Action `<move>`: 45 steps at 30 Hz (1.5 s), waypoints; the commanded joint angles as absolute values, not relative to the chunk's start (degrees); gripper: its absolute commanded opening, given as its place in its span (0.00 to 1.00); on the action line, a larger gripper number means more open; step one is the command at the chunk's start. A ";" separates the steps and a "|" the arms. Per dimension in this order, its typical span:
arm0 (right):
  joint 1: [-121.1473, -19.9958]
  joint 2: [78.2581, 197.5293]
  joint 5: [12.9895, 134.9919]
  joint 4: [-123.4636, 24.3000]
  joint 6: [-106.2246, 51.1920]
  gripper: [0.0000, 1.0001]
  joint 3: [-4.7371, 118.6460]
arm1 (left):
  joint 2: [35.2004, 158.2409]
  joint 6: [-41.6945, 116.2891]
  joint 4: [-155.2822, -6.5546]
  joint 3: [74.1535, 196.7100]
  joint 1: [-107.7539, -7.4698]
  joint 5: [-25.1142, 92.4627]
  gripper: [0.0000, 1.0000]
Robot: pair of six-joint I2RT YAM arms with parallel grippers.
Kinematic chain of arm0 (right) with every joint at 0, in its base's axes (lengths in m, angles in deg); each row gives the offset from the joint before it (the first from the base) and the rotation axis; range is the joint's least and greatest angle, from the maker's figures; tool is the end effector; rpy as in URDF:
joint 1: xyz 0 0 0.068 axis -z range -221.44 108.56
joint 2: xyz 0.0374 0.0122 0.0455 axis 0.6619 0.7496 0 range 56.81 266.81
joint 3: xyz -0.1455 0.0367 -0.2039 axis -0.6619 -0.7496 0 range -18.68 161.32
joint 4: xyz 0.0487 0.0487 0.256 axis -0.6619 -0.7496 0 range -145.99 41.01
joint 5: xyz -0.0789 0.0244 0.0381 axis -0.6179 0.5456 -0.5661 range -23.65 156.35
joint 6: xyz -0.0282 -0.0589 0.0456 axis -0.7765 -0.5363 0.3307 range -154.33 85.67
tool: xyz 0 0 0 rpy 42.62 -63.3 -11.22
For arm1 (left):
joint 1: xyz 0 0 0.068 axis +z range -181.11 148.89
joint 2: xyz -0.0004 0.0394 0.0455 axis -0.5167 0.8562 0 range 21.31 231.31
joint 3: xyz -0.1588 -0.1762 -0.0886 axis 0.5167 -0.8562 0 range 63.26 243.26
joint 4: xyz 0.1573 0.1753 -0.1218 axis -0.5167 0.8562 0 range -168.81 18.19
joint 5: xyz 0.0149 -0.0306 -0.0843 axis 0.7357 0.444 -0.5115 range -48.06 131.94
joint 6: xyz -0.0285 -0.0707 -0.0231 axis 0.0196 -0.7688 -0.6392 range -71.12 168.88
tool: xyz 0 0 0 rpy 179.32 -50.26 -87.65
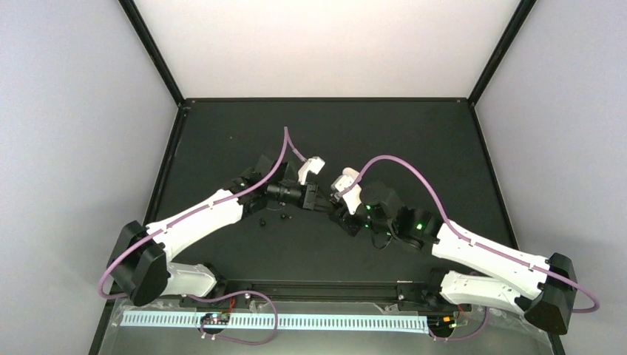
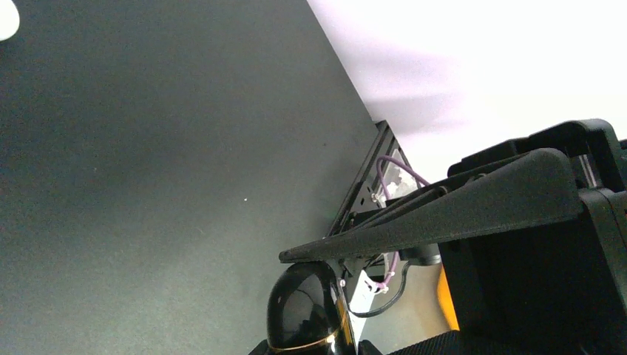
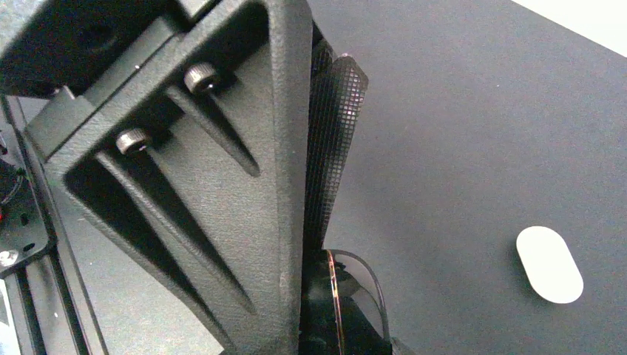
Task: Insert the wireless bluetooth earbuds into the charging case
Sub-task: Pick up the charging case at the center of the board.
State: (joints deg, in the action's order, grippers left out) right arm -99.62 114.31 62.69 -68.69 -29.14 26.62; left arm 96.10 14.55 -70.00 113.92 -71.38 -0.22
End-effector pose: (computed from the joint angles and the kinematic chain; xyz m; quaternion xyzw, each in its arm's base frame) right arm 0.1440 0.2236 0.2497 -0.3759 0.7889 0.2312 0.4277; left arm 0.2087 -0.2371 0.2337 0.2140 0.8098 -0.5215 0.1630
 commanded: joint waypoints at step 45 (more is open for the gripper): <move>-98.14 111.52 87.08 -66.92 -18.43 0.87 45.71 | 57.56 21.10 -124.92 91.09 -64.39 -8.84 0.01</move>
State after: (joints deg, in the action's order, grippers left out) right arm -98.31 111.01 83.04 -66.40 -16.31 43.38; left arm 56.56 18.97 -117.71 90.07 -63.87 -2.71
